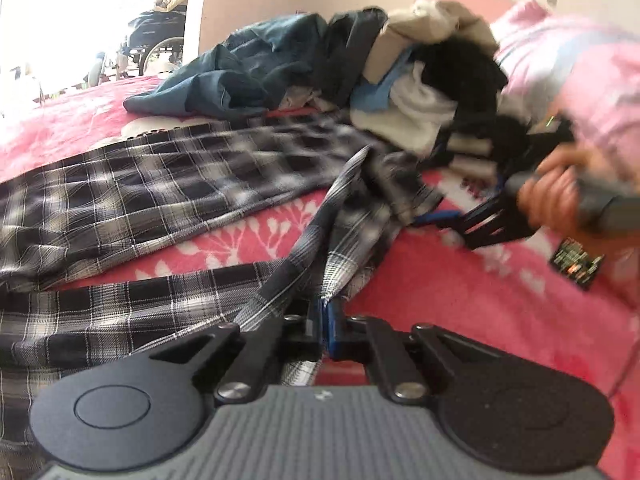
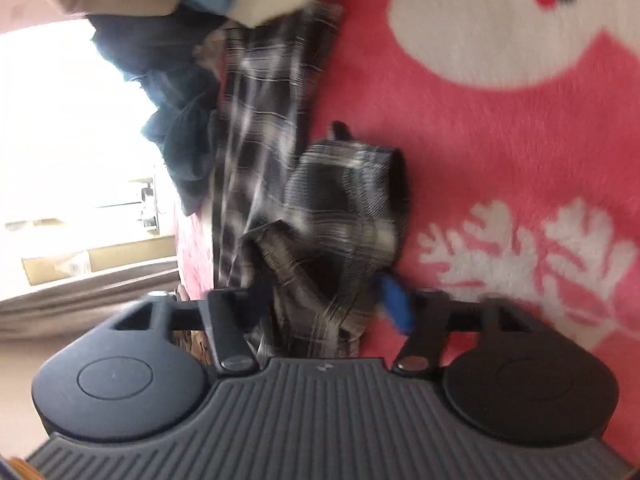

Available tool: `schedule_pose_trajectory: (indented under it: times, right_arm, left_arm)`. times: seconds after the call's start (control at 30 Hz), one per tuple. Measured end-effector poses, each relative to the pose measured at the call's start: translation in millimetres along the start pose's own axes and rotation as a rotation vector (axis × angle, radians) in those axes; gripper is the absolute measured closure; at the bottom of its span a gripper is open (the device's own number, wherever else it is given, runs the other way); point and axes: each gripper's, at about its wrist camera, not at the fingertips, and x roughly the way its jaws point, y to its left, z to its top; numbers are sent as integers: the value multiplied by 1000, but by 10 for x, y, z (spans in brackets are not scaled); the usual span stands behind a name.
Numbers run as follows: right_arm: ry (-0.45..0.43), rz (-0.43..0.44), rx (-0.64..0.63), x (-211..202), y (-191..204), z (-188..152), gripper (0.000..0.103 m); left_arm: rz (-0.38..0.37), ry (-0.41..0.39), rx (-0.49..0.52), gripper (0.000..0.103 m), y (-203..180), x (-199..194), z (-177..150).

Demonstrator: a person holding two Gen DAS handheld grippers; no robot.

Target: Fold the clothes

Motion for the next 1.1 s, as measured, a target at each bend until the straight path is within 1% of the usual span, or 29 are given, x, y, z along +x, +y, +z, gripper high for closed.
schedule_pose_trajectory:
  times: [0.03,0.1,0.2,0.27,0.33,0.43,0.47,0.53,0.67,0.7,0.8,0.83,0.9,0.97,1.0,1.03,1.07,1.1]
  right_arm:
    - [-1,2,-4,3,3,-5,78]
    - [-13,10,-31,-34,33,-9,91]
    - [-67,30,-107,-226,178,14,98]
    - [-105,50,-160,-442,314,44,99]
    - [-139,58,-253,-685,516,87,99]
    - [-181,31,-403,-1026,846,148,99]
    - [-188,10,-446,-1115,934,171,99]
    - [-192,-64,-518,-1311,1051,185,100]
    - [-228,-207,-602,-1653,1109,205,102]
    - [-239,-231,-615,-1717,1118,229,102]
    - [-249,-296,-681,-1708,1140,239,101]
    - [-235,-297,-685,-1702,1107,193,98]
    - [-202,-277,-667,-1706,998,78,98]
    - [-163,-266,-611,-1738,797,-51,96]
    - [-145,-268,-562,-1765,635,-117,93]
    - [-136,-270,-497,-1783,427,-166,86]
    - [-131,-274,-429,-1796,206,-205,82]
    - [-127,-277,-360,-1810,-15,-244,74]
  left_arm:
    - [-16,-3,-13,100,6,-73,10]
    - [-43,-2,-40,100,15,-213,18]
    - [-97,11,-86,100,26,-385,-1]
    - [-120,23,-84,100,8,-467,-52]
    - [-144,36,-82,100,-9,-548,-102]
    - [-161,57,-72,100,-85,-598,-195]
    - [-166,65,-68,100,-112,-611,-227]
    - [-180,83,-48,100,-197,-621,-281]
    - [-219,124,25,100,-392,-631,-392]
    - [-230,136,42,100,-438,-629,-416]
    - [-234,190,69,100,-545,-541,-506]
    - [-230,213,71,100,-570,-496,-541]
    - [-233,233,49,100,-563,-456,-585]
    - [-238,246,22,100,-541,-427,-623]
    - [-241,252,8,100,-530,-413,-642]
    - [-243,258,-5,100,-520,-399,-661]
    - [-249,261,-32,100,-485,-394,-670]
    - [-255,260,-67,100,-440,-392,-664]
